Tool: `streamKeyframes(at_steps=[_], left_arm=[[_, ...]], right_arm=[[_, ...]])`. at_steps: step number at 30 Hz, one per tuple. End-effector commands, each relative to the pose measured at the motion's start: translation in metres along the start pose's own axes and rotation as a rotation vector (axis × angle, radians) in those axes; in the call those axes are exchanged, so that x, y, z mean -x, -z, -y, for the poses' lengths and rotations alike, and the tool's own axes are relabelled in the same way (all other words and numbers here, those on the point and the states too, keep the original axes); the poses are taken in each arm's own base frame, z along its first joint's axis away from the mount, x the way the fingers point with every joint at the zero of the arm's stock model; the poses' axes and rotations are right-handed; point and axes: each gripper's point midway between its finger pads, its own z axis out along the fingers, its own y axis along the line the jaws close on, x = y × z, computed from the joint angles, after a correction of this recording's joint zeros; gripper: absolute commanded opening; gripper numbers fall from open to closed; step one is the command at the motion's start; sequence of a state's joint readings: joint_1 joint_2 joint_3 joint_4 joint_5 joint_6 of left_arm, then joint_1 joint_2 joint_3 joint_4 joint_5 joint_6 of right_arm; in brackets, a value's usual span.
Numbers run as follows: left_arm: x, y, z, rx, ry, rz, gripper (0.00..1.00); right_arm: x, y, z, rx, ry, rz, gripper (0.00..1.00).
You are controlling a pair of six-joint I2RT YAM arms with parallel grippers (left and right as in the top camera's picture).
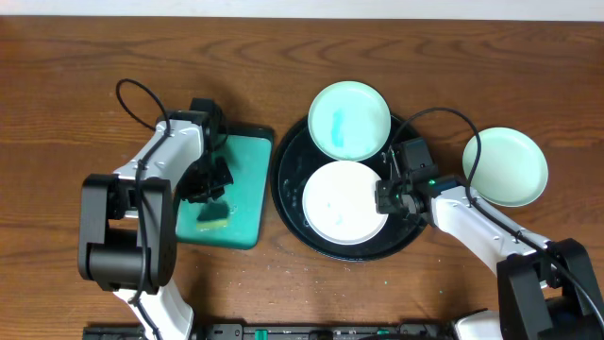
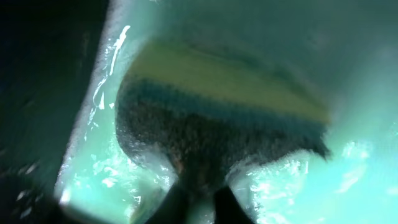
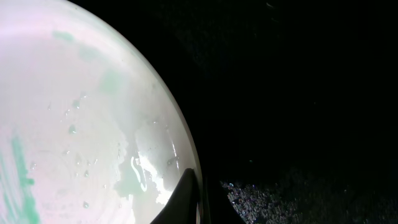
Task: Clean dirty plates on tray and stack at the side
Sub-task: 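Pick up the sponge with the left gripper and bring it to the white plate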
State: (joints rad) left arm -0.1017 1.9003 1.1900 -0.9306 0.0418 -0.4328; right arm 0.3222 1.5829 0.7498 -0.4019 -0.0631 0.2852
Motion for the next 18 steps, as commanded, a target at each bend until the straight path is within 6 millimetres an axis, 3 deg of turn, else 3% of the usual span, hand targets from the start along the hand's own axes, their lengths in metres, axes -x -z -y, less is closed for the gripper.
streamKeyframes(at_steps=[1,11,14,18], left_arm=[[-0.005,-0.006,0.024,-0.124,-0.063,-0.056,0.07],[-0.001,0.059,0.033,-0.252,-0.152,0.123,0.07],[-0.001,0.057,0.031,-0.239,-0.151,0.124,0.07],[0.002,0.035,0.027,-0.192,-0.155,0.135,0.07]], right_arm=[[-0.004,-0.003,0.029,-0.122,-0.042,-0.005,0.01],[-0.004,-0.003,0.029,-0.122,-0.045,-0.005,0.01],[-0.004,-0.003,0.029,-0.122,-0.046,-0.005,0.01],[-0.004,-0.003,0.028,-0.117,-0.057,-0.005,0.01]])
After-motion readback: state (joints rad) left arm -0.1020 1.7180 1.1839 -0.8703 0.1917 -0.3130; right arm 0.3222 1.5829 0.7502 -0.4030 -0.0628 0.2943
